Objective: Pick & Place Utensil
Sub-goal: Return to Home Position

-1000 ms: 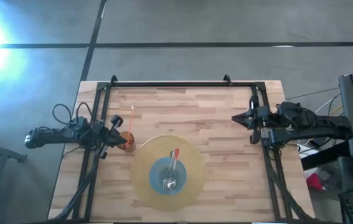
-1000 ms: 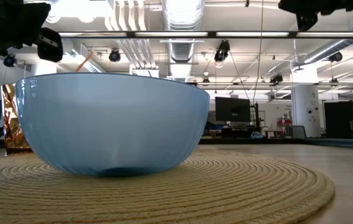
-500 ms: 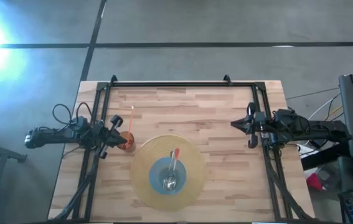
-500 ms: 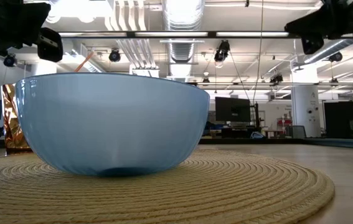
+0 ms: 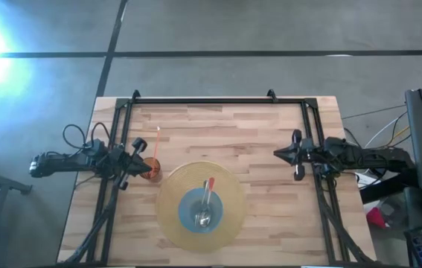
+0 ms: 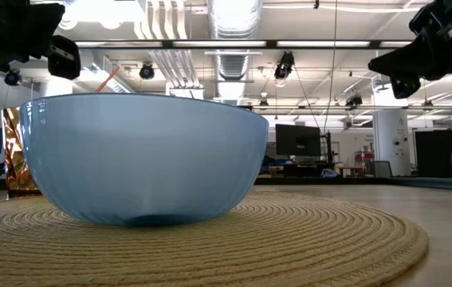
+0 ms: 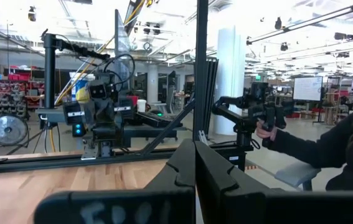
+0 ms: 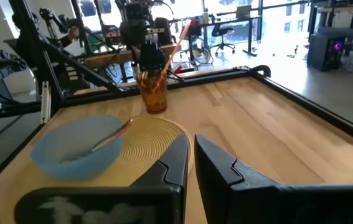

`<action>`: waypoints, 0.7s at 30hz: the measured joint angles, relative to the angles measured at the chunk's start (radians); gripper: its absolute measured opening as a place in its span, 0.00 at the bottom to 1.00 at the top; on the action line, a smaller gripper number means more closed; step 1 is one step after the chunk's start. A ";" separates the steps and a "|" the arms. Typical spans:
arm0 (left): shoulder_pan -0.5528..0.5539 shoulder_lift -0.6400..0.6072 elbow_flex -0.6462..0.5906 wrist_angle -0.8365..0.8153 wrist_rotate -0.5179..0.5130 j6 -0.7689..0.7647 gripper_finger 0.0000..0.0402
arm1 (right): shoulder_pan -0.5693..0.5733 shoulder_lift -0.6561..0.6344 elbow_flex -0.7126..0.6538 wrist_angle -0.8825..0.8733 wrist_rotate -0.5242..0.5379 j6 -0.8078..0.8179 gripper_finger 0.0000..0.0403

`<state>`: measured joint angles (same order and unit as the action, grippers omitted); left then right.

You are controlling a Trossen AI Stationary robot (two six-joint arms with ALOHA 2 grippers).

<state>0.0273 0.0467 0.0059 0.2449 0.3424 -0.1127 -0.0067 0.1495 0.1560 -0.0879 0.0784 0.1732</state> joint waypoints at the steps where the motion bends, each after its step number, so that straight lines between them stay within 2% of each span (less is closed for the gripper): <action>1: 0.000 0.000 0.000 0.000 0.000 0.000 0.00 | 0.000 -0.005 -0.008 0.002 0.000 0.004 0.07; 13: 0.000 0.000 0.000 0.000 0.000 0.000 0.00 | 0.000 -0.018 -0.125 0.159 -0.001 0.004 0.07; 21: 0.000 0.000 0.000 0.000 0.000 0.000 0.00 | 0.000 -0.015 -0.147 0.173 -0.001 0.001 0.07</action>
<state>0.0274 0.0467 0.0055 0.2451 0.3424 -0.1127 -0.0067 0.1349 0.0090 0.0855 0.0778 0.1740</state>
